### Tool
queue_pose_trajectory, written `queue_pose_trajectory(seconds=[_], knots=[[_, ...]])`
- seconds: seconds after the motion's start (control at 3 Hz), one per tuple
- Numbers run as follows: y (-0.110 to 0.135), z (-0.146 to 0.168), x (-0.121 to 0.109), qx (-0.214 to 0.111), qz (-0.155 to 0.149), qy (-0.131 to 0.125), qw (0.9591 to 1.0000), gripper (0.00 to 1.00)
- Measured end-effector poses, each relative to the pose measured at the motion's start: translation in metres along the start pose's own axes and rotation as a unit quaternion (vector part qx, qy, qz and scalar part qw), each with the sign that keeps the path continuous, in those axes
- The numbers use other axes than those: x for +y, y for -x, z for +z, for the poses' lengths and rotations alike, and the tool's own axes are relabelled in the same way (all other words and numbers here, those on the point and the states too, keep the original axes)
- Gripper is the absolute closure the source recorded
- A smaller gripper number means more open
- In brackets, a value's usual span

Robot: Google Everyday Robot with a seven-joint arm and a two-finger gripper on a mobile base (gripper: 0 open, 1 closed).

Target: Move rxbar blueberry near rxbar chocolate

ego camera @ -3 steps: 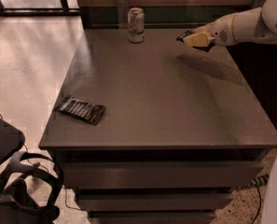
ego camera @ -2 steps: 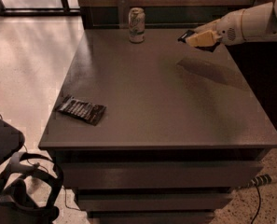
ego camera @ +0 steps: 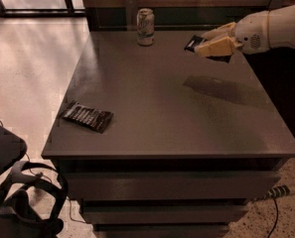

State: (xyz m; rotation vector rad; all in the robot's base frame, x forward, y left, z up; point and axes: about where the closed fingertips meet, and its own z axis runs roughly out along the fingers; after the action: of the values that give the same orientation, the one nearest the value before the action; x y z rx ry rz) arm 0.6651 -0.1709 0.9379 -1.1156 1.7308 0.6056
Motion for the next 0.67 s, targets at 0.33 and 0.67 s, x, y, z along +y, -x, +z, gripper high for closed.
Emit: queue_pose_trajectory(seconds=[0.33, 0.67], knots=[[0.015, 0.009, 0.034, -0.015, -0.018, 0.043, 0.9988, 1.00], [0.036, 0.020, 0.076, -0.016, -0.034, 0.075, 0.9965, 1.00]])
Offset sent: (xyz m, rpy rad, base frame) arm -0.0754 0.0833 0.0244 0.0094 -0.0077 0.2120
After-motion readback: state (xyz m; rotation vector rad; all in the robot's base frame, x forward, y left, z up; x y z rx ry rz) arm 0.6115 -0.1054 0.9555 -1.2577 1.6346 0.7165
